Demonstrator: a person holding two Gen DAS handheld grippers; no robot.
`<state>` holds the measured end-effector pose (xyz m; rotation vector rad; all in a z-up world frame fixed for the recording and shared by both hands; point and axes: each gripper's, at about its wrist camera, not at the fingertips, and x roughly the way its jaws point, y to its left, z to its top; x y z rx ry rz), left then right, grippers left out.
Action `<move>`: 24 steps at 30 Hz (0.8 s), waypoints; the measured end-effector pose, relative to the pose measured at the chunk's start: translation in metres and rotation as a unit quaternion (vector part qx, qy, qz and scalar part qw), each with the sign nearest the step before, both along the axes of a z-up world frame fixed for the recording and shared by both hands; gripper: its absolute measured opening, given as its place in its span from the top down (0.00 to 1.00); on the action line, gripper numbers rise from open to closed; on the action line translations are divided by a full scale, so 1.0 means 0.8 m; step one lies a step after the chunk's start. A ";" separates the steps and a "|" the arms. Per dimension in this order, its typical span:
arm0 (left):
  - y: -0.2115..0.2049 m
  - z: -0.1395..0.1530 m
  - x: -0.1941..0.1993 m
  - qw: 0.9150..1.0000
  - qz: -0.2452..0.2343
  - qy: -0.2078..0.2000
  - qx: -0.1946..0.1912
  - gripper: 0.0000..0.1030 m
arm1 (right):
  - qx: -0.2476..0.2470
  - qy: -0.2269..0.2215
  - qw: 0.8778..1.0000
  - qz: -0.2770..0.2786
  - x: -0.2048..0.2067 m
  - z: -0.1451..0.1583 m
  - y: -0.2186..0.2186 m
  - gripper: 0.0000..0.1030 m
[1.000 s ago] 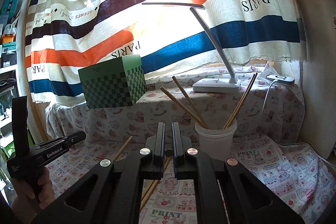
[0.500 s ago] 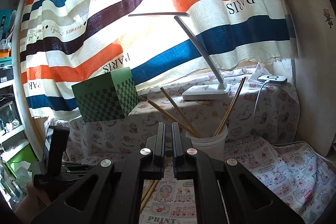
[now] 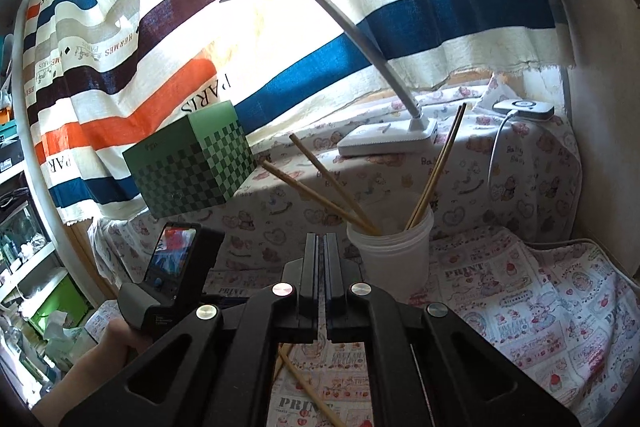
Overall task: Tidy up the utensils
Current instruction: 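Move both held chopsticks toward the clear cup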
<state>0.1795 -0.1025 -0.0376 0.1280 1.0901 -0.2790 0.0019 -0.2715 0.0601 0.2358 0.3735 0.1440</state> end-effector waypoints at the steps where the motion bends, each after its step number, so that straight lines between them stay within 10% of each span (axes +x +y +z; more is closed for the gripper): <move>1: -0.001 -0.001 0.001 1.000 -0.001 0.003 -0.004 0.79 | 0.001 0.013 1.000 0.005 0.006 -0.005 0.001 0.97; 3: -0.004 -0.002 0.002 1.000 -0.006 0.012 -0.017 0.92 | -0.005 0.041 0.999 0.018 0.019 -0.015 0.006 0.97; 13: 0.018 0.103 -0.044 0.991 0.011 -0.122 -0.047 0.94 | -0.054 0.185 0.974 0.123 0.066 -0.086 0.064 0.90; 21: 0.082 0.209 -0.107 0.958 0.056 -0.258 -0.114 0.94 | -0.081 0.240 0.954 0.158 0.083 -0.116 0.093 0.87; 24: 0.100 0.230 -0.125 0.942 0.075 -0.303 -0.121 0.94 | -0.103 0.261 0.946 0.161 0.098 -0.119 0.107 0.73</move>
